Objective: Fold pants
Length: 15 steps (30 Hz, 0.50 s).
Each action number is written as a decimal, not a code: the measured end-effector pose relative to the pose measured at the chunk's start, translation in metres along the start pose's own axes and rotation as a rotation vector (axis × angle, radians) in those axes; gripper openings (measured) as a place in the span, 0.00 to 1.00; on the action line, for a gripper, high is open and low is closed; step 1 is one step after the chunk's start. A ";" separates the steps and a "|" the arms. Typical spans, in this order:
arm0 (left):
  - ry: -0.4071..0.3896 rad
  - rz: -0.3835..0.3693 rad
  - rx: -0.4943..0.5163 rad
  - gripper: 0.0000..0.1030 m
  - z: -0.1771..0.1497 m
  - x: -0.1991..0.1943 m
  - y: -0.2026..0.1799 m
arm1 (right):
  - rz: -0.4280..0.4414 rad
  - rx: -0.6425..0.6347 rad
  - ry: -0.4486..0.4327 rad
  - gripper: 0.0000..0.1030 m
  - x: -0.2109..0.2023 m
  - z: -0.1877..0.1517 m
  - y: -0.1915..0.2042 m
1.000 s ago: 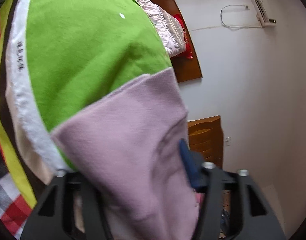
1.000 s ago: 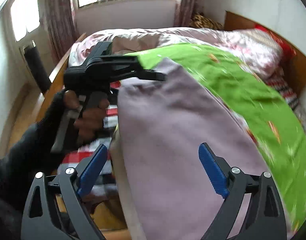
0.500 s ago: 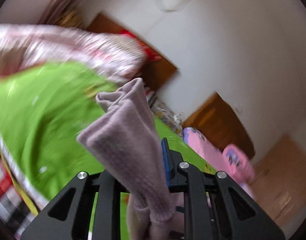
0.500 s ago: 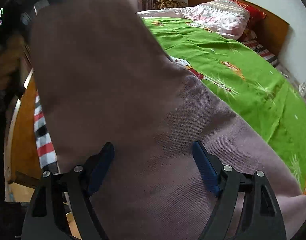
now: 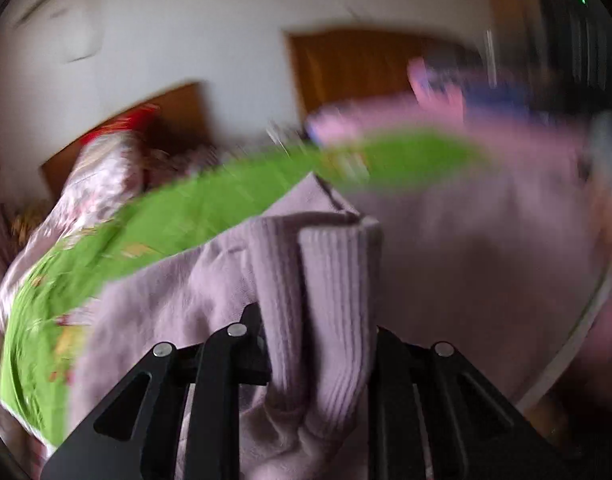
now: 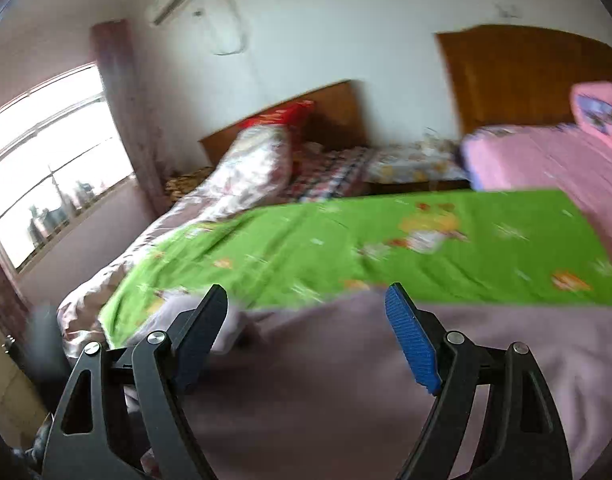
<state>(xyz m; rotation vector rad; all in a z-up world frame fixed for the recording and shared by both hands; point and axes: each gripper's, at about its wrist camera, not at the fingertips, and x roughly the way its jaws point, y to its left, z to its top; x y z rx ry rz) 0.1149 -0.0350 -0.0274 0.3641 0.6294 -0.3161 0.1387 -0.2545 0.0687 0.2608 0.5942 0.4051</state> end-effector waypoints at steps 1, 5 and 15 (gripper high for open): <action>0.030 0.010 0.035 0.21 -0.009 0.013 -0.012 | -0.004 0.015 0.013 0.76 -0.006 -0.007 -0.009; -0.026 0.025 0.145 0.48 -0.025 0.007 -0.029 | 0.028 0.088 0.081 0.76 -0.010 -0.045 -0.034; -0.346 -0.022 -0.244 0.98 -0.049 -0.118 0.094 | 0.242 0.185 0.230 0.76 0.011 -0.084 -0.005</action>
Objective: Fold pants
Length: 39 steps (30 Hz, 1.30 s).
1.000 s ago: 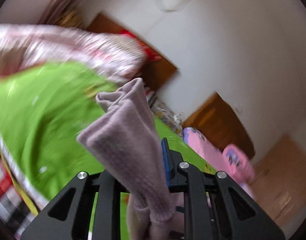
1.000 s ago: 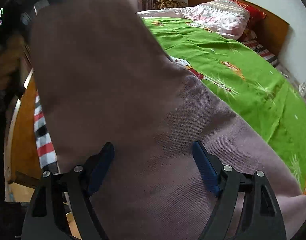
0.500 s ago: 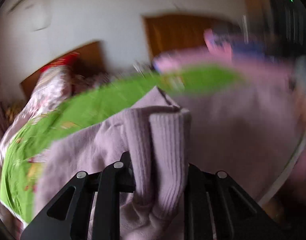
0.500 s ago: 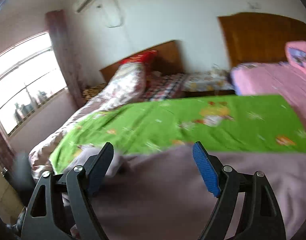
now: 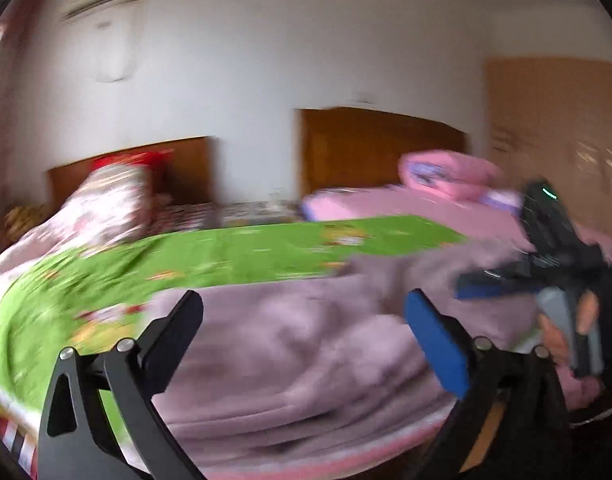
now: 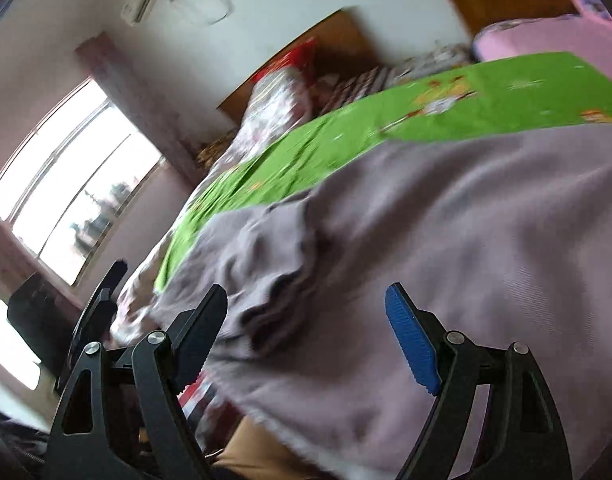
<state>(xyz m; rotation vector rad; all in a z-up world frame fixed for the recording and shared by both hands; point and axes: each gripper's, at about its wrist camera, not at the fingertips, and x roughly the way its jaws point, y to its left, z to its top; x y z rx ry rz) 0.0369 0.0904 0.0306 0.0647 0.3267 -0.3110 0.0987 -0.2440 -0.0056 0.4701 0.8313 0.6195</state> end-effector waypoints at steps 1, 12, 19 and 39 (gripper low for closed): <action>0.014 0.042 -0.015 0.98 -0.003 -0.005 0.010 | 0.012 -0.012 0.023 0.76 0.006 0.000 0.007; 0.156 0.108 -0.025 0.98 -0.063 -0.007 0.048 | 0.059 0.055 0.281 0.77 0.074 -0.013 0.037; 0.162 0.113 -0.015 0.98 -0.077 -0.018 0.040 | 0.066 0.134 0.212 0.17 0.089 -0.008 0.023; 0.312 0.365 -0.081 0.99 -0.075 0.031 0.084 | -0.107 -0.281 -0.103 0.15 0.008 0.027 0.090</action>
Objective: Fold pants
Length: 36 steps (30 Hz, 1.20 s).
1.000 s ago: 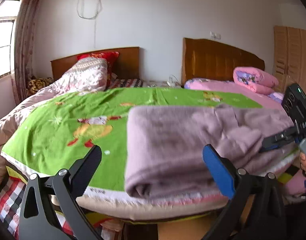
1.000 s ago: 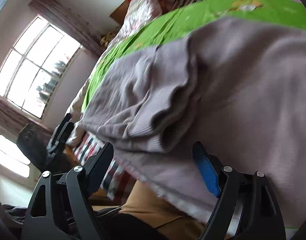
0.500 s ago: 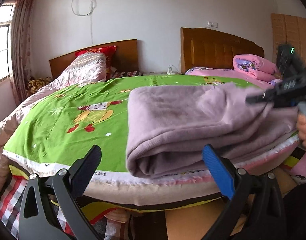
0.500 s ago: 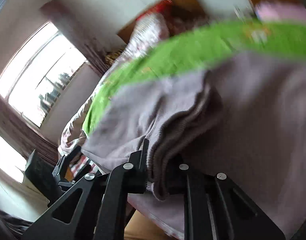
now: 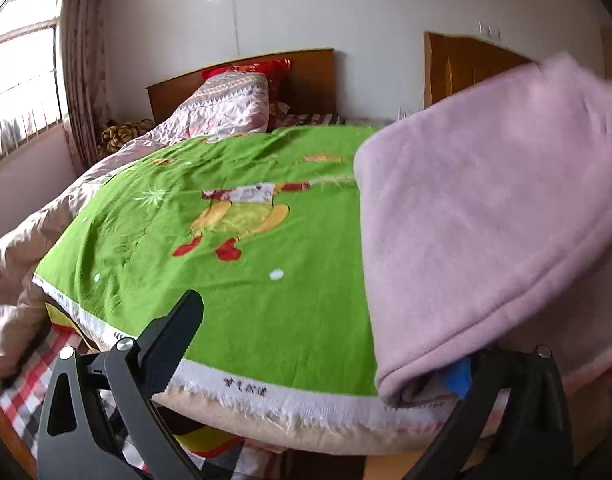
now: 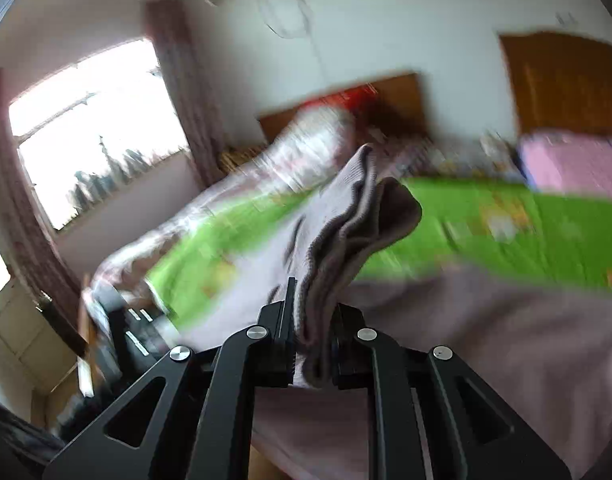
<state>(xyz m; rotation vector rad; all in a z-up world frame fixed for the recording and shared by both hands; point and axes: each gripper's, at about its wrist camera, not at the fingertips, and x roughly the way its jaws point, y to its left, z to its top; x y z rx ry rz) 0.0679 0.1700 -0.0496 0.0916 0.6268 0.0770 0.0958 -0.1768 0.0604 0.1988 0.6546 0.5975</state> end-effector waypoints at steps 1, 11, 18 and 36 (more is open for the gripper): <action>0.011 -0.003 0.005 0.99 -0.003 0.002 -0.002 | -0.033 0.045 0.052 0.15 0.010 -0.021 -0.017; 0.034 0.010 0.032 0.99 -0.004 0.005 -0.007 | -0.024 0.152 0.102 0.15 0.022 -0.055 -0.046; 0.037 0.009 0.053 0.99 -0.004 0.005 -0.013 | -0.032 0.187 0.116 0.15 0.017 -0.065 -0.057; -0.102 -0.403 0.106 0.98 0.061 -0.076 -0.044 | -0.156 -0.089 0.063 0.43 -0.002 -0.047 -0.006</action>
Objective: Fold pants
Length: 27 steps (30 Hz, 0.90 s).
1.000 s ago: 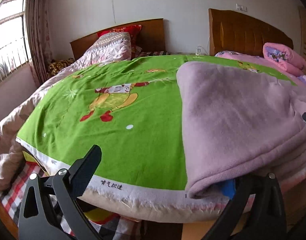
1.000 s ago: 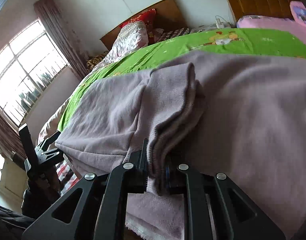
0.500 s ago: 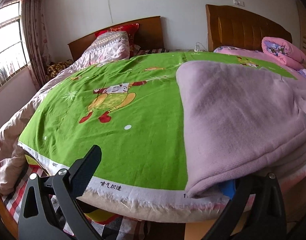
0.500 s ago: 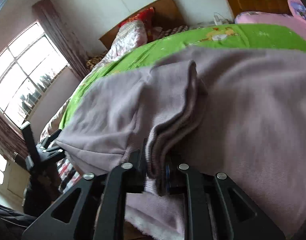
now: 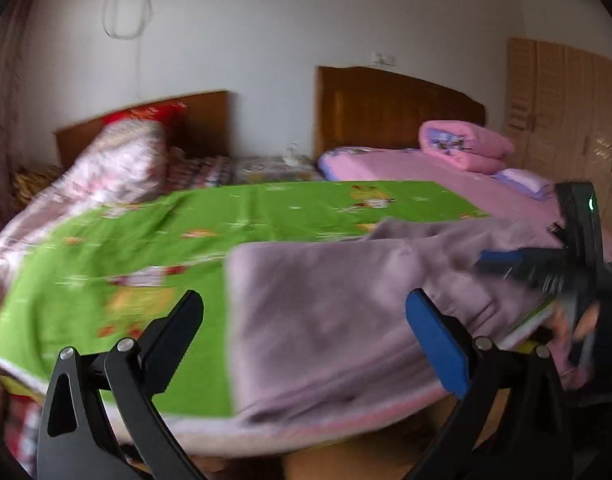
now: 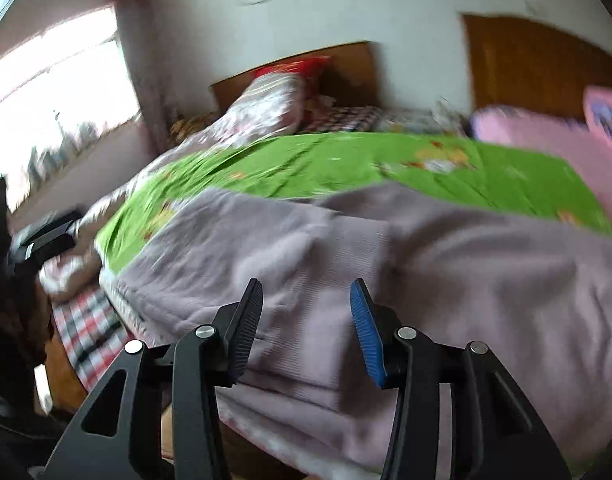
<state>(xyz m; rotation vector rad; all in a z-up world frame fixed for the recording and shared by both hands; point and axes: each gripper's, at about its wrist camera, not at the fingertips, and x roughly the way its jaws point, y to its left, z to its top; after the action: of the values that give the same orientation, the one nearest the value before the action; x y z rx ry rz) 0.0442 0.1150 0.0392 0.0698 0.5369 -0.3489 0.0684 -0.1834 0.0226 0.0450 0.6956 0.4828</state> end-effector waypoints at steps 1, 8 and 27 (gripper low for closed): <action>0.027 -0.001 0.004 0.98 0.000 0.015 -0.005 | -0.006 -0.047 0.005 0.43 0.004 -0.001 0.011; 0.232 0.039 0.071 0.98 -0.048 0.092 -0.020 | -0.054 -0.201 0.137 0.44 0.036 -0.037 0.024; 0.468 0.002 -0.092 0.98 0.029 0.184 0.020 | 0.130 -0.188 0.340 0.85 0.107 0.040 -0.025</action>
<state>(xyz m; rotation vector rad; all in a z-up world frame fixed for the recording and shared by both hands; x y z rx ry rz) 0.2132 0.0723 -0.0304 0.0633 1.0150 -0.3054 0.1743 -0.1531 -0.0165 -0.1731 0.9812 0.6876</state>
